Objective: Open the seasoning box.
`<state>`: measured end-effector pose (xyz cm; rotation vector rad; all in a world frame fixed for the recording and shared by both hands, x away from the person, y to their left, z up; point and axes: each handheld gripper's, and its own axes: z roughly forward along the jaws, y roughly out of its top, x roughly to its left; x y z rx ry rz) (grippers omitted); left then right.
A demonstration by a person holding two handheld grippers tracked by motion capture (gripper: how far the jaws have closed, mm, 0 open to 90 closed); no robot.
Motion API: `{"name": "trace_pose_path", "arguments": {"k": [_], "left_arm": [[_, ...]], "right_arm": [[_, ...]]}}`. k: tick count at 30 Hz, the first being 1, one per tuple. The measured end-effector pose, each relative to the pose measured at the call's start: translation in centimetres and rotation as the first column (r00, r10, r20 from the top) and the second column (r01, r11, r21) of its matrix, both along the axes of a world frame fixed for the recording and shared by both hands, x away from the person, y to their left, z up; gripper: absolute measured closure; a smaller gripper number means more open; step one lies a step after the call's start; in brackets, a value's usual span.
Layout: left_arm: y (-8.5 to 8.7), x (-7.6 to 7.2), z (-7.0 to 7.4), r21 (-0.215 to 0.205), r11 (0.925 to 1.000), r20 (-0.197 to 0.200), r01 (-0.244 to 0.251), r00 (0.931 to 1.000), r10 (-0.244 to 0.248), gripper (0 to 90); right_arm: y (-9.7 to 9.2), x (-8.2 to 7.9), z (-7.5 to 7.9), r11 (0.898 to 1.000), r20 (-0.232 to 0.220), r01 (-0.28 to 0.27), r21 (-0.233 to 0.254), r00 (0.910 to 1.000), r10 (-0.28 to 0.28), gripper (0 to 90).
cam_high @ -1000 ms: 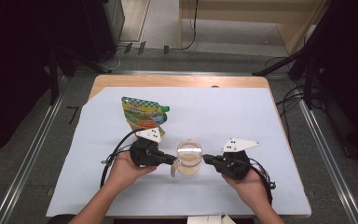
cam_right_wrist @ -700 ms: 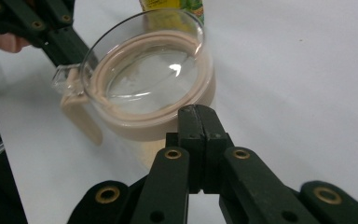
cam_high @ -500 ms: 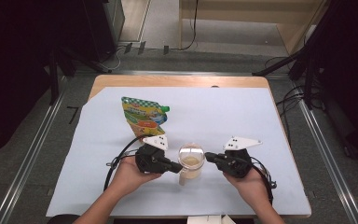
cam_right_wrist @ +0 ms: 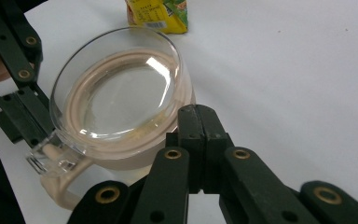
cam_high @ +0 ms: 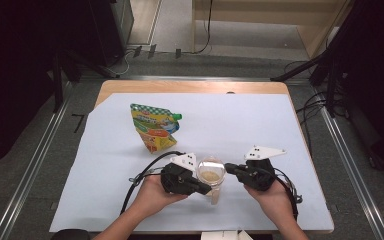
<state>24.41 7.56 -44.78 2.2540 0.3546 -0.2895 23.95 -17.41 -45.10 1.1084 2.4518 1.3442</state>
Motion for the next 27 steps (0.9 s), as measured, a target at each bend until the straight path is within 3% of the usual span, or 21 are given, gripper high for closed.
{"name": "trace_pose_path", "arguments": {"k": [7, 14, 16, 19, 21, 27], "left_arm": [[0.6, 0.2, 0.5, -0.013, 0.9999, -0.024, 0.003, 0.9997, -0.004, 87.0], [2.8, 0.8, 2.1, -0.051, 0.9980, -0.030, -0.038, 0.9989, 0.036, 80.7], [3.4, 1.1, 2.3, -0.048, 0.9980, -0.030, -0.042, 0.9987, 0.041, 79.4], [4.0, 1.5, 2.3, -0.008, 0.9991, -0.018, -0.043, 0.9989, 0.042, 76.4], [4.3, 1.6, 2.2, 0.001, 0.9990, -0.004, -0.045, 0.9990, 0.045, 74.4], [4.7, 2.1, 1.9, -0.021, 0.9968, 0.009, -0.077, 0.9970, 0.077, 61.7]], "right_arm": [[-0.3, -1.1, 0.5, 1.000, 0.015, -0.011, -0.001, 0.9998, 0.011, 90.0], [-0.3, -3.2, 0.9, 0.999, 0.002, -0.026, 0.024, 0.9997, 0.026, 90.0], [-0.1, -3.8, 1.0, 0.999, -0.006, -0.036, 0.025, 0.9993, 0.036, 90.0], [0.3, -4.5, 1.0, 0.999, -0.008, -0.040, 0.006, 0.9992, 0.040, 90.0], [0.3, -4.9, 1.1, 0.999, -0.010, -0.048, 0.023, 0.9988, 0.048, 90.0], [1.3, -6.5, 1.1, 0.994, -0.009, -0.104, 0.042, 0.9944, 0.105, 90.0]]}}
